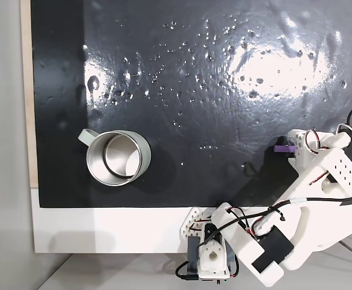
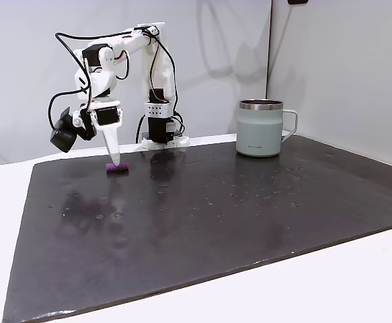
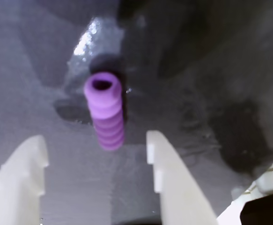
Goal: Grasp a pengrip and put it in the cup.
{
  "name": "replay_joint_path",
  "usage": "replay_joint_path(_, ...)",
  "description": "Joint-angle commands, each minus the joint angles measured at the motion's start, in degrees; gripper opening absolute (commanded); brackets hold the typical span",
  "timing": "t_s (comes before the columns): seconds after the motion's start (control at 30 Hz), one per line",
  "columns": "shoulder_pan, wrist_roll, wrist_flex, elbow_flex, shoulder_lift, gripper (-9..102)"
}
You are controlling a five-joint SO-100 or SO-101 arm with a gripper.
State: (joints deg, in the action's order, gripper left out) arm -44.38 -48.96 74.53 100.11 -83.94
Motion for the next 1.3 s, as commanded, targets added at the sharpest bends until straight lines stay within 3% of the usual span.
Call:
replay_joint_path(0.0, -0.1, 1.6, -2.0, -0.4, 0.4, 21)
replay_joint_path(0.53, 2.6, 2.0, -4.9, -0.4, 6.3, 18)
replay_joint_path(0.9, 4.0, 2.7, -5.0, 0.4, 5.9, 1)
replay_joint_path(1.27, 7.2, 5.6, 5.3, 0.4, -10.8, 0)
